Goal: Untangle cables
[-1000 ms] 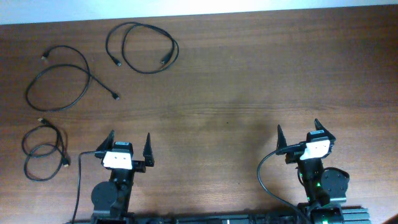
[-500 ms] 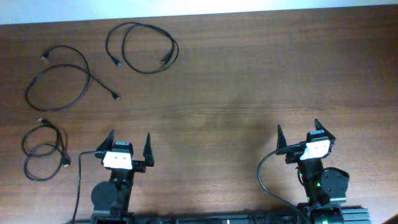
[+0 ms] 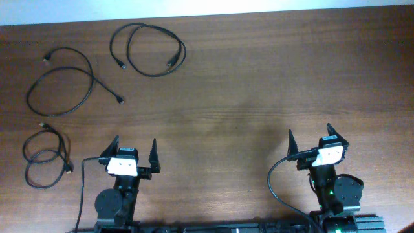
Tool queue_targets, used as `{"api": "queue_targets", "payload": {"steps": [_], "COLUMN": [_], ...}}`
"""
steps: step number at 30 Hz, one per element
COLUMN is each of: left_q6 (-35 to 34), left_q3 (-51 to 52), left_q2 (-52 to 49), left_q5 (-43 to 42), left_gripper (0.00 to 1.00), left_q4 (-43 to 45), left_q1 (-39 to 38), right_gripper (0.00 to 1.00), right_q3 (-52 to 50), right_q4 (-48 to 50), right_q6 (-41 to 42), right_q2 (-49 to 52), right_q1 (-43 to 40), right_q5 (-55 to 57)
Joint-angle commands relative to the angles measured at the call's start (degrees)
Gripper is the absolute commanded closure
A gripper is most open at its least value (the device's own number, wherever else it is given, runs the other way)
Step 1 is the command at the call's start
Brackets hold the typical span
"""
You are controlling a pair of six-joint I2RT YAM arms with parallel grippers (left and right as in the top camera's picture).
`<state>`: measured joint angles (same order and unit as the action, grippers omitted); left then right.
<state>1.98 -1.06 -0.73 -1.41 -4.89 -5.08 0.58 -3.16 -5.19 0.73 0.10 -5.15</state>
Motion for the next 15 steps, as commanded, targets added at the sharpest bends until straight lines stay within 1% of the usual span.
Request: {"api": "queue_targets", "payload": {"steps": [1,5,7,8,15], "left_q6": [0.9,0.9,0.9,0.9,0.9], "left_q3": [0.5,0.5,0.5,0.5,0.5], "left_q2": [0.4,0.4,0.4,0.4,0.4], "left_q5": [0.8,0.8,0.8,0.8,0.8], "left_gripper": [0.01,0.01,0.01,0.01,0.01], "left_q4": [0.1,0.1,0.1,0.1,0.1], "left_q1": [-0.1,-0.1,-0.1,-0.1,-0.1], "right_gripper": [0.01,0.02,0.01,0.01,0.01], "right_q3": [-0.3,-0.3,-0.3,-0.3,-0.3], "right_q4": [0.0,-0.1,-0.1,-0.1,-1.4], "right_q6": [-0.3,0.3,4.6,8.1,8.7], "right_q2": [-0.5,-0.5,-0.5,-0.5,-0.5], "right_q1": [0.6,0.6,0.6,0.6,0.6], "right_q5": [1.0,1.5,4.0,6.4,7.1]}}
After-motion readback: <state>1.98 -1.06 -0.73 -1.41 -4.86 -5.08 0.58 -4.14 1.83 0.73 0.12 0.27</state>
